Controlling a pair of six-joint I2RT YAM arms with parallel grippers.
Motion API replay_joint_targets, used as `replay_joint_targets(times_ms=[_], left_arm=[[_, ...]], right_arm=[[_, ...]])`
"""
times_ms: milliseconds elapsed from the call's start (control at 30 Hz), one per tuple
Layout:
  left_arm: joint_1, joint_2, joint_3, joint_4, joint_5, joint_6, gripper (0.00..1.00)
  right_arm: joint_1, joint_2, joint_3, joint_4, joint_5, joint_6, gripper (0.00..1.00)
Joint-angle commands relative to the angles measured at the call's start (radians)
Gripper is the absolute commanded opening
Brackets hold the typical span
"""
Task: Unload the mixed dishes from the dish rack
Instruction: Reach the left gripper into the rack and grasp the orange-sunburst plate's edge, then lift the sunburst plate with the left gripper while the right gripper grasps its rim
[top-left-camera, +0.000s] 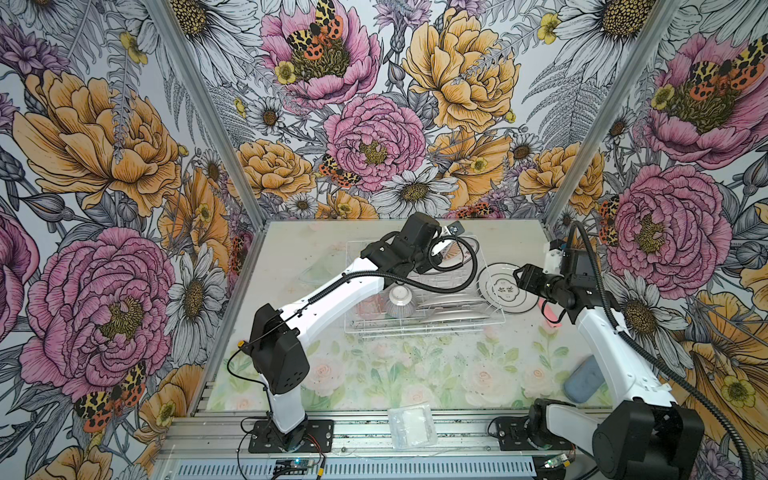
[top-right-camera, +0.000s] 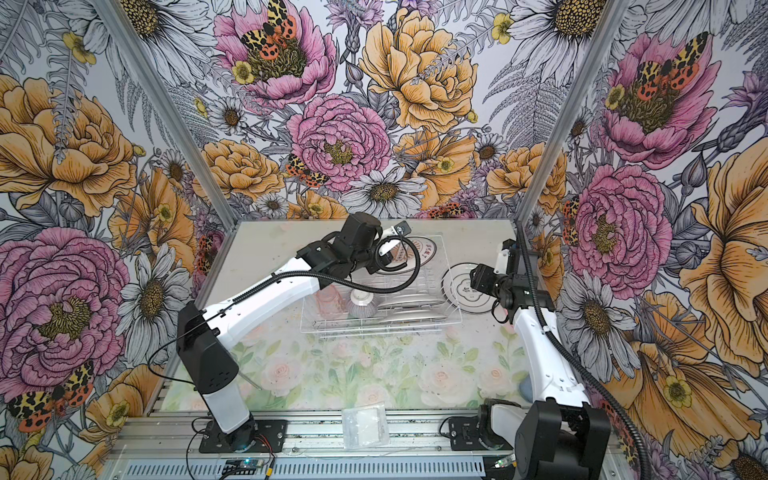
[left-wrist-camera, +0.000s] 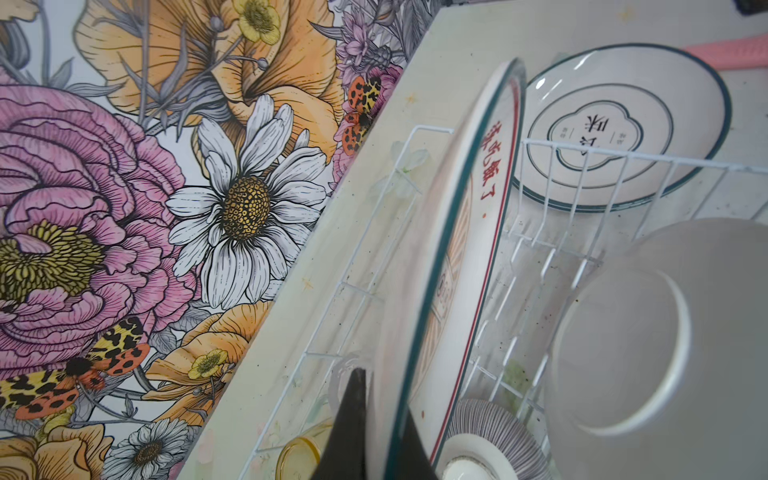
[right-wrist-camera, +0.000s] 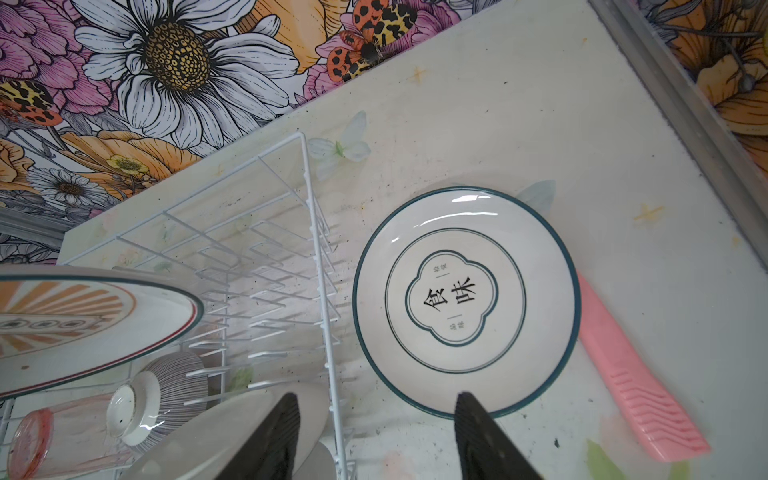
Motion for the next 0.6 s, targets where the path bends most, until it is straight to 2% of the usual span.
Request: replay_joint_targets(times_ms=[0, 300, 433, 567], left_arm=[[0.031, -0.064, 0.015, 0.043, 0.104, -0.097, 0.0], [0.157, -0.129, 0.0, 0.063, 0.464, -0.376, 0.0], [0.219, -0.149, -0.062, 0.168, 0.645, -0.526, 0.0], [0.257, -0.158, -0.13, 0.287, 0.767, -0.658, 0.0]], right_arm=[[0.005, -0.034, -0.003, 0.04, -0.059, 0.013, 0.62], [0.007, -0.107, -0.049, 0.19, -0.349, 0.045, 0.62], [0.014, -0.128, -0.084, 0.304, -0.496, 0.097, 0.62], [0.026, -0.139, -0.119, 0.422, -0.565, 0.164, 0.62]])
